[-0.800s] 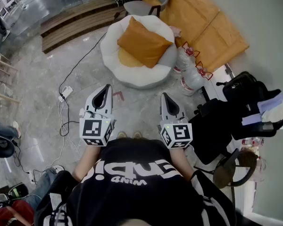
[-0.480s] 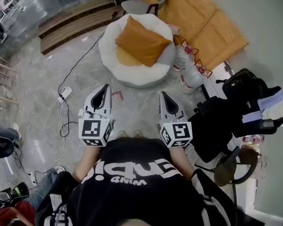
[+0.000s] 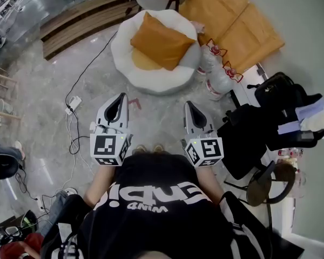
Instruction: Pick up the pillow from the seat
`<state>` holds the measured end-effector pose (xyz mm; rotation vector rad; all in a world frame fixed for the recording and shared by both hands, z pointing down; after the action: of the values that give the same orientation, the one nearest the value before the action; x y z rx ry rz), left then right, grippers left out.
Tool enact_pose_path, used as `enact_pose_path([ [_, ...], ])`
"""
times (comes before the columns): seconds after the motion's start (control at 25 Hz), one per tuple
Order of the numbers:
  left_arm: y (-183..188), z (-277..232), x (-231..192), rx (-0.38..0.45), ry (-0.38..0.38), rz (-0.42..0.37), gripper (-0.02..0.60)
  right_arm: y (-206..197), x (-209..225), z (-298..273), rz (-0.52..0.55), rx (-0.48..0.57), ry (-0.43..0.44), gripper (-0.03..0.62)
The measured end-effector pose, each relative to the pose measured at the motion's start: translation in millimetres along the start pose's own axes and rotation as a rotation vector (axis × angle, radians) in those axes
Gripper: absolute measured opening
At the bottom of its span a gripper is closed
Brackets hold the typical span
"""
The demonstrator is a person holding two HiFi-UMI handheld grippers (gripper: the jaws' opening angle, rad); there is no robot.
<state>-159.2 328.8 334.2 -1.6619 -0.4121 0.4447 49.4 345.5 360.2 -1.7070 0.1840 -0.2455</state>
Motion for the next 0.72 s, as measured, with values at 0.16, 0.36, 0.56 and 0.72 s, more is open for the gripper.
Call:
enact_pose_path([
  [0.16,-5.1,5.0,-5.6,-0.004,-0.021,0.001,0.009,-5.2,-4.8,4.3,-0.003,-0.006,-0.029,0.021],
  [0.36,-13.8,-2.6,-13.0,-0.015,-0.048,0.011,0.009,-12.7,-5.3,2.6,-0.014,-0.019,-0.065,0.021],
  [0.56,-11.4,-22.4,-21.8,-0.016,-0.061,0.000,0.009,-9.9,4.1,-13.2,-0.005,-0.011,-0.084,0.021],
  [0.72,-9.5,-42.4,-30.8,-0.017,-0.064,-0.001,0.009,-5.7,15.8,-31.6,-0.004,-0.007,-0.101,0.021],
])
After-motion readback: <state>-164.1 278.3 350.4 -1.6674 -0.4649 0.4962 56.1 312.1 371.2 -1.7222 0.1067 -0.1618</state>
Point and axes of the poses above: the fingertips, and each gripper's own axes: z backward along the fingers, x to its right, y out of its top, the point moved 2 cm from there along z, backward along the fingers, and after that the axes turned 9 degrees about -y, right-handed, at the moved point
